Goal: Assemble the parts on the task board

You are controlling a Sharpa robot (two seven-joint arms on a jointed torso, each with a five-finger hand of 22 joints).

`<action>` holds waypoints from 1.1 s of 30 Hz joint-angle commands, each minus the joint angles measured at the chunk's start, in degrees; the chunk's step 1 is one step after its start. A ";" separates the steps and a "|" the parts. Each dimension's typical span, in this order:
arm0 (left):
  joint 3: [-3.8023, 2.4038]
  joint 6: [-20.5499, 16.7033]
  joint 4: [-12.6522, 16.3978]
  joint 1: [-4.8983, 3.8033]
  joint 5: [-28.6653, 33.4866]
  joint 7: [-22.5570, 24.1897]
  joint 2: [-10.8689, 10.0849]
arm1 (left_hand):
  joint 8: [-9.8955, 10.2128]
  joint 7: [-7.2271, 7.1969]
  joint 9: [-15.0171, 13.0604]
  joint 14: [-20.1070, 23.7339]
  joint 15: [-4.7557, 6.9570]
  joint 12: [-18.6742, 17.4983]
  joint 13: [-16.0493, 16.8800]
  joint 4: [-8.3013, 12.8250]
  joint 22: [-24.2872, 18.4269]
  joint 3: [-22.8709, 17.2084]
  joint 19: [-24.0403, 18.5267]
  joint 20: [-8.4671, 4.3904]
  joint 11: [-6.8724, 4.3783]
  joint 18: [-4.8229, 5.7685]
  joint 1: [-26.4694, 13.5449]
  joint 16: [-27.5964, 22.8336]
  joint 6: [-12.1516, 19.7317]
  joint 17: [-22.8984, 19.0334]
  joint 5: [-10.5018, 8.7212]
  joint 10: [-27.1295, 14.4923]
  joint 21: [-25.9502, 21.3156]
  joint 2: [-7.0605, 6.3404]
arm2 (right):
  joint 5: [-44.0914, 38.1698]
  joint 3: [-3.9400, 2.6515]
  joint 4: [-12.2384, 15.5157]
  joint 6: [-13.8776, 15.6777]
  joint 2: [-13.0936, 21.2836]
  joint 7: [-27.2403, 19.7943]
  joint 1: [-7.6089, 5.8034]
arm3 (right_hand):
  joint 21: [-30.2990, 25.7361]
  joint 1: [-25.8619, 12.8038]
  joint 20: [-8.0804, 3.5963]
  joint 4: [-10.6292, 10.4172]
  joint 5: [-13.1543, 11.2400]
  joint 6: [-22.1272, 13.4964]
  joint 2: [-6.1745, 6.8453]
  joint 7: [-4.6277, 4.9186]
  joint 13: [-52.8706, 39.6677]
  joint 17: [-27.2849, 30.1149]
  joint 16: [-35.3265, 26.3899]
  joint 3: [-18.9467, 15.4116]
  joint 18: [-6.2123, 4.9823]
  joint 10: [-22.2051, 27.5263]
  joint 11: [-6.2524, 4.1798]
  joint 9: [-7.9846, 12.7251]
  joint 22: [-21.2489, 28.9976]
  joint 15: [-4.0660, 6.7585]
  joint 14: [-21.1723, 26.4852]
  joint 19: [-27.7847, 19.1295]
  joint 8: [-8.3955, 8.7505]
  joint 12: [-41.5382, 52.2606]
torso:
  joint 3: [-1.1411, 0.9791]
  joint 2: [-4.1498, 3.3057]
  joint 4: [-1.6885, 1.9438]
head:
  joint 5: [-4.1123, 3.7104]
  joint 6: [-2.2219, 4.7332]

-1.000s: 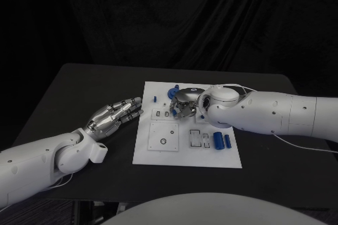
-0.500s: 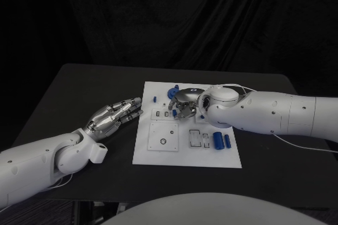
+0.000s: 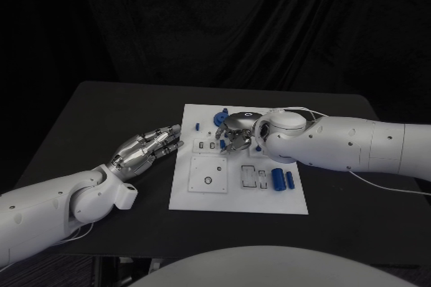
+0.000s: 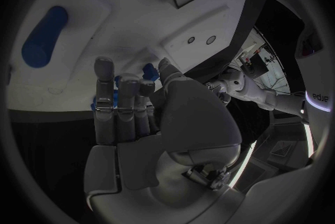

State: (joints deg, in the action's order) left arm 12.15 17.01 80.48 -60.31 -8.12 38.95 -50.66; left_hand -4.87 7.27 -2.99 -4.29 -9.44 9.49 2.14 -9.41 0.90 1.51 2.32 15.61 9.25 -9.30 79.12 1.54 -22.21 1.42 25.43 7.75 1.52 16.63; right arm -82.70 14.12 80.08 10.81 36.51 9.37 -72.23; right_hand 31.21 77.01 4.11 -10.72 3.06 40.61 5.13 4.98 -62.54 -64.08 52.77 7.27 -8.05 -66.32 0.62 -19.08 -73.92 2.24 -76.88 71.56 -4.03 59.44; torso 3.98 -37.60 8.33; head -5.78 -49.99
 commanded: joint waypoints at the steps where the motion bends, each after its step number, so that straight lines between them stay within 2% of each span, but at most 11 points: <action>1: -0.07 -1.24 0.56 -0.02 0.11 4.01 -0.20 | -0.46 0.19 -0.16 -0.13 -0.32 0.27 0.10 0.19 0.10 -1.04 0.22 0.52 0.21 -1.04 -0.12 0.11 -0.55 0.06 0.39 0.09 0.24 0.02 | -0.37 -0.02 0.40 4.08 0.78 -2.62 0.11 | -0.10 -1.54 0.06 -0.99 -0.34 -0.35 0.16 0.04 -0.07 -0.16 0.06 -1.11 -0.88 0.32 -0.04 0.19 -0.21 0.05 0.23 0.31 0.01 0.00 | -0.01 0.00 0.06 | -0.16 -0.01; 6: -0.08 -2.09 0.60 -0.88 0.11 4.01 -0.29 | -0.65 0.22 -0.24 -0.42 -0.35 0.64 0.17 0.30 0.19 -1.69 0.47 0.57 0.33 -1.08 -0.13 0.24 -1.07 0.14 0.46 0.46 0.40 -0.07 | -0.37 -0.03 1.49 7.49 2.11 -4.62 -0.31 | 2.51 -3.09 -0.07 -2.91 -0.36 -0.38 1.02 0.05 -1.63 -1.72 2.29 -2.29 -0.46 -1.03 -0.09 0.45 -1.15 0.15 -0.81 1.37 0.01 1.86 | 0.01 0.17 -0.14 | -0.58 -0.01; 9: -0.08 -2.22 -0.03 -1.81 0.11 3.72 0.19 | -0.74 0.30 -0.26 -0.64 -0.39 0.86 0.18 0.36 0.22 -1.92 0.62 0.60 0.40 -1.07 -0.39 0.34 -1.25 0.20 -0.82 0.68 0.49 -0.42 | -0.37 -0.04 2.30 9.22 3.11 -5.66 -0.77 | 18.37 -3.83 -0.74 -5.60 -0.35 -0.23 1.69 -0.21 -10.94 -11.83 17.07 -3.42 1.76 -9.23 -0.54 0.80 -6.43 0.78 -6.63 7.00 -0.08 12.80 | -0.07 0.63 -0.27 | -0.84 0.77; 13: -0.08 -1.88 -1.48 -2.95 0.12 3.71 1.05 | -0.85 0.44 -0.29 -0.76 -0.40 1.10 0.19 -0.16 0.24 -1.54 0.71 0.59 0.53 -1.05 -1.15 0.39 -1.49 0.22 -2.23 0.89 0.54 -0.75 | -0.34 -0.03 3.16 10.62 4.28 -6.35 -1.36 | 21.85 -4.13 -0.95 -5.86 -0.36 0.22 1.48 -0.17 -13.33 -13.71 19.64 -3.86 2.23 -10.92 -0.68 0.97 -8.08 0.92 -7.25 7.91 -0.26 15.49 | -0.41 1.30 -0.33 | -0.81 1.66; 17: -0.08 -1.18 -3.73 -3.73 0.10 4.81 2.02 | -1.34 0.34 -0.45 -1.49 -0.44 1.77 0.23 -6.05 0.33 3.20 1.13 0.54 0.68 -1.02 -3.88 0.68 -2.57 0.39 -3.14 1.55 0.79 -1.38 | 1.25 -0.03 3.95 11.39 5.64 -6.72 -1.76 | 21.99 -3.99 -0.99 -5.81 -0.35 0.55 1.04 -0.14 -13.53 -13.80 19.74 -3.80 2.23 -10.99 -0.65 0.99 -8.29 0.94 -7.21 7.90 -0.39 15.71 | -0.78 2.09 -0.79 | -0.48 2.22; 19: -0.08 -1.26 -4.70 -3.91 0.10 5.42 2.33 | -1.65 0.29 -0.54 -2.18 -0.38 2.21 0.24 -7.29 0.42 6.36 1.49 0.53 0.64 -1.04 -4.66 0.93 -3.27 0.56 -6.81 2.06 1.06 -1.38 | 2.13 -0.02 4.19 11.49 6.20 -6.78 -1.86 | 22.18 -3.75 -1.00 -5.72 -0.35 0.79 0.73 -0.06 -13.67 -13.97 19.96 -3.74 2.25 -11.05 -0.62 0.99 -8.39 0.93 -7.25 7.92 -0.48 15.86 | -0.99 2.51 -0.89 | -0.51 2.26; 23: -0.07 -1.83 -7.82 -4.12 0.10 6.54 3.42 | -2.49 0.35 -0.84 -4.34 -0.71 3.19 0.42 -7.43 0.75 12.29 2.85 0.71 1.20 -1.01 -8.54 1.65 -5.78 1.04 -21.38 4.08 2.00 -0.51 | 3.27 -0.01 4.33 11.55 7.43 -6.65 -1.99 | 22.35 -3.40 -1.00 -5.61 -0.35 1.05 0.34 0.05 -13.85 -14.08 20.09 -3.70 2.26 -11.13 -0.56 1.02 -8.45 0.90 -7.25 7.93 -0.56 16.05 | -1.39 3.43 -1.02 | -0.63 2.17; 24: -0.07 -2.12 -8.35 -4.14 0.10 6.58 3.62 | -2.69 0.32 -0.91 -4.79 -0.72 3.50 0.48 -7.43 0.81 12.82 3.08 0.72 1.29 -1.01 -9.16 1.80 -6.39 1.14 -21.99 4.56 2.18 -0.10 | 3.38 -0.01 4.32 11.56 7.63 -6.57 -2.00 | 22.47 -3.08 -1.00 -5.48 -0.34 1.18 0.07 0.07 -13.87 -14.11 20.14 -3.58 2.27 -11.12 -0.54 1.02 -8.47 0.89 -7.25 7.95 -0.61 16.07 | -1.45 3.59 -1.09 | -0.41 2.00; 26: -0.07 -3.20 -9.19 -4.16 0.09 6.53 4.01 | -2.70 0.08 -0.90 -4.82 -0.74 3.43 0.49 -7.48 0.75 10.22 3.13 0.70 1.28 -0.94 -8.81 1.68 -6.64 1.08 -11.14 4.88 2.16 0.25 | 3.56 0.00 4.29 11.89 8.05 -6.50 -2.01 | 22.52 -1.83 -0.90 -4.90 -0.23 2.19 -0.78 0.31 -13.97 -14.23 20.30 -3.17 2.26 -11.10 -0.37 0.94 -8.45 0.76 -7.25 7.92 -1.06 16.16 | -1.61 3.91 -1.21 | 0.07 1.91; 27: -0.07 -3.92 -9.38 -4.17 0.09 6.23 4.14 | -2.65 -0.45 -0.85 -5.82 -0.66 3.71 0.59 -2.55 0.98 2.72 4.33 0.76 1.19 -1.00 -0.68 1.94 -7.11 1.26 3.26 5.65 2.77 0.27 | 3.63 0.00 4.29 12.23 8.29 -6.51 -2.02 | 22.69 -1.57 -0.87 -4.77 -0.19 2.46 -0.96 0.37 -14.10 -14.30 20.40 -3.11 2.28 -11.21 -0.33 0.92 -8.48 0.72 -7.27 7.97 -1.17 16.31 | -1.73 4.14 -1.31 | 0.42 1.75; 33: -0.08 -8.63 -9.35 -4.97 -2.44 1.87 4.74 | -2.40 -0.05 -0.63 -17.42 -2.61 7.17 1.08 -3.26 2.93 -1.79 13.03 1.04 3.87 0.37 3.94 7.64 -8.62 4.45 3.59 9.77 8.02 -1.66 | 3.80 0.01 4.88 13.36 10.06 -6.20 -2.23 | 25.25 -0.65 -0.74 -4.27 0.04 3.51 -1.67 0.53 -15.93 -15.49 22.22 -3.13 2.59 -12.98 -0.23 0.96 -8.95 0.67 -8.02 8.81 -1.54 18.36 | -2.10 5.08 -1.74 | 1.81 1.51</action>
State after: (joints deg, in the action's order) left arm 12.21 12.45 71.06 -64.76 -8.54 38.94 -46.21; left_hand -7.42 7.18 -3.70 -20.32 -11.65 16.09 3.13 -12.48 3.63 0.18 14.29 16.62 12.80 -9.30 82.55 8.27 -30.53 5.52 28.73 16.92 8.94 15.18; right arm -79.62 14.18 84.71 21.93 46.27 3.32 -74.24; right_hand 56.24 76.15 3.38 -15.40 3.06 43.69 3.61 5.59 -74.94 -74.94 74.80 4.19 -6.53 -78.83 0.41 -18.15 -74.93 3.06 -83.85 80.06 -5.33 77.44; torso 2.19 -33.26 6.94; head -4.51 -48.32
